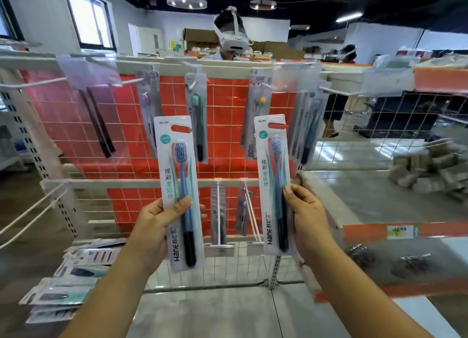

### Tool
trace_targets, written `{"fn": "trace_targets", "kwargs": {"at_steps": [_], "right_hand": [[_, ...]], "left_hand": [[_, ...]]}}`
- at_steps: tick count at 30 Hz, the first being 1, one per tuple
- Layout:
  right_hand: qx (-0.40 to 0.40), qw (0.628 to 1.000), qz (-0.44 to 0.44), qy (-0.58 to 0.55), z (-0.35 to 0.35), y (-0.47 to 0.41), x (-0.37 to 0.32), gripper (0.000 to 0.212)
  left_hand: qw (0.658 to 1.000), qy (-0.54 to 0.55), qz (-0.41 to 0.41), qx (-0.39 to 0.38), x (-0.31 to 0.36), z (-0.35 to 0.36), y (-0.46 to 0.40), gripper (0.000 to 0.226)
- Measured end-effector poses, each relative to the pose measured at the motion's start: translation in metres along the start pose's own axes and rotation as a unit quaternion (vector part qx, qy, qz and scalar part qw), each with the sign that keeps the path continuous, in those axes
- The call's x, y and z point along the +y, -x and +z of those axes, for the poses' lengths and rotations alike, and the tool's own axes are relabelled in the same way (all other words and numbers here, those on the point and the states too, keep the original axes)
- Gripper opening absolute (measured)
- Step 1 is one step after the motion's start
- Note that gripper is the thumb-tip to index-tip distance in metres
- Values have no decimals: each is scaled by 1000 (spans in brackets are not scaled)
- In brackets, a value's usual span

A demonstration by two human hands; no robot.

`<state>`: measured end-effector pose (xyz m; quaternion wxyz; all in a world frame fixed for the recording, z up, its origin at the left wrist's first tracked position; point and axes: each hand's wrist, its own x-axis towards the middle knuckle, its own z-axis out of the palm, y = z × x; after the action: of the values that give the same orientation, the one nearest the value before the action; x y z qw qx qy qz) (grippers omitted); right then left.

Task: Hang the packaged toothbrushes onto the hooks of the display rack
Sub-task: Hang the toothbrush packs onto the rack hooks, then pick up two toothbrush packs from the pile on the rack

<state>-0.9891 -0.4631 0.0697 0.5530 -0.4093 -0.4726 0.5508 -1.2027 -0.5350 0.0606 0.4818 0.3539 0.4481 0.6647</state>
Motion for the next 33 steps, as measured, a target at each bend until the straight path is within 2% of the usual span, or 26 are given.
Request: {"fn": "trace_targets", "kwargs": {"at_steps": [1,4,5,13,17,18,21,22,24,29,31,33], "right_hand": [[3,1000,2,1,-3,1,2,18],[13,1000,10,6,-13,5,5,19],[14,1000,11,5,-15,6,7,19],[10,1000,23,1,-40,11,23,23],[11,1000,26,8,-50,14,30,22],[13,999,28,7,-52,15,32,21],[18,999,31,1,-57,16,36,21],[19,999,32,-1,-58,16,37,21],[23,999,35,-7,-60,16,39,22],[30,998,40,-30,-65,14,38,22],[28,998,38,-34,-68,12,36,23],[26,998,36,-40,-71,11,34,26]], "left_hand": [[1000,1,-1,2,-2,0,3,29],[1000,-11,6,15,-8,-5,10,67],[1000,-11,8,21,-10,-7,13,71],[998,20,17,52,-22,-21,34,64],[998,33,7,58,-27,-19,43,24],[998,32,3,56,-29,-19,44,28],[998,13,0,68,-32,-18,47,70],[997,9,2,72,-34,-18,47,75],[998,-1,1,69,-36,-17,46,70],[997,0,-11,71,-38,-10,47,35],[997,-5,-11,73,-38,-6,48,38],[998,-16,-7,63,-36,-2,47,55]]}}
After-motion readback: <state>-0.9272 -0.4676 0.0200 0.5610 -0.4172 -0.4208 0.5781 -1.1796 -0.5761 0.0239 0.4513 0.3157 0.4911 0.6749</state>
